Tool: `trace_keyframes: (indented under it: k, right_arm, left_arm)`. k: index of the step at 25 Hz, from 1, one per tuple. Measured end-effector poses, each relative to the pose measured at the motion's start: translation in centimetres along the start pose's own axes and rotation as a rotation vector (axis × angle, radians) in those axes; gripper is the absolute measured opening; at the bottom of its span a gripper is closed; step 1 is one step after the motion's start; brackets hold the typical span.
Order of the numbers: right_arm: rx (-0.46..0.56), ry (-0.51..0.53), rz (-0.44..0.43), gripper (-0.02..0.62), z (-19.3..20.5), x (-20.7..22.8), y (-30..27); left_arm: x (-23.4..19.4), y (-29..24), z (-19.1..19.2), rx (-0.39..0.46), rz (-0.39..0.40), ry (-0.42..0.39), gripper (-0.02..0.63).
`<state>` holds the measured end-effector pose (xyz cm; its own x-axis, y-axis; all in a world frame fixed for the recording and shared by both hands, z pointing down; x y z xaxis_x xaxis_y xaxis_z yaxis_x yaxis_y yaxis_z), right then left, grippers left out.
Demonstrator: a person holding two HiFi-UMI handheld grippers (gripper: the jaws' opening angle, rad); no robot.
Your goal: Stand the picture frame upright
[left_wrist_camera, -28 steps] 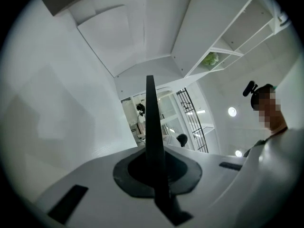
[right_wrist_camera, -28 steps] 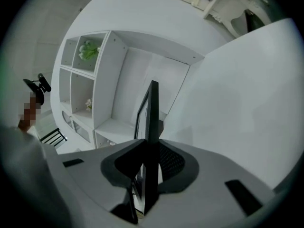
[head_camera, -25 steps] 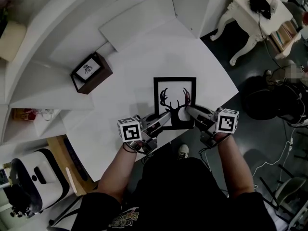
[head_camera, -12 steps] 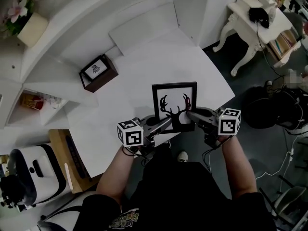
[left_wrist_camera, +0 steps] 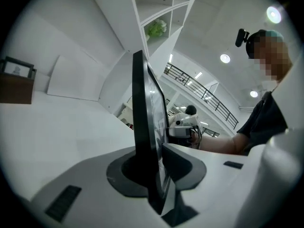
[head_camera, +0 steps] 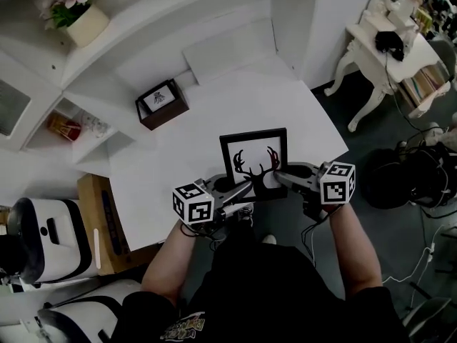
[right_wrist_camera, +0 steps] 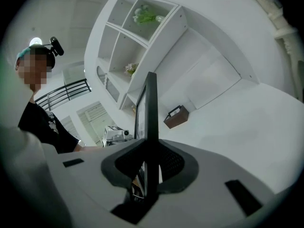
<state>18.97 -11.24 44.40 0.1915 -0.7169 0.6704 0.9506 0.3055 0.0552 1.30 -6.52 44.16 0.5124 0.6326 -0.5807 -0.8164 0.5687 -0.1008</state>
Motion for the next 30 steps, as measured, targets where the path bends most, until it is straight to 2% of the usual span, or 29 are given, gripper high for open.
trace_keyframes:
  k: [6, 13, 17, 23, 30]
  right_arm:
    - [-0.064, 0.06, -0.067, 0.071, 0.4, -2.6, -0.6]
    - [-0.153, 0.113, -0.164, 0.069, 2.7, -6.0, -3.6]
    - [-0.203, 0.149, -0.217, 0.069, 2.9, -6.8, -5.0]
    - [-0.264, 0.193, -0.3, 0.069, 2.6, -6.6, -5.7]
    - [-0.343, 0.26, -0.362, 0.069, 5.0, -9.6, -10.7]
  left_arm:
    - [2.3, 2.4, 0.4, -0.004, -0.073, -0.111, 0.11]
    - [3.7, 7.9, 1.4, 0.027, -0.171, -0.132, 0.118]
    - [4.0, 9.3, 1.3, 0.036, -0.224, -0.139, 0.118]
    - [4.8, 9.5, 1.3, 0.025, -0.307, -0.193, 0.118]
    - [4.1, 15.2, 0.8, 0.013, -0.376, -0.248, 0.121]
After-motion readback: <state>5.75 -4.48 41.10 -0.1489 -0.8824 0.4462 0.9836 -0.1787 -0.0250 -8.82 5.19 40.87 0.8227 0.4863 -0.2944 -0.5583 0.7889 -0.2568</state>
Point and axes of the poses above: the fingertips, and each gripper's own axes: y backward along the fingers, x to its right, z out of its underside, the point moved 6 cm from there along y, backward along the fingers, and after that the axes turned 13 degrees about x, right-handed, at the moved point
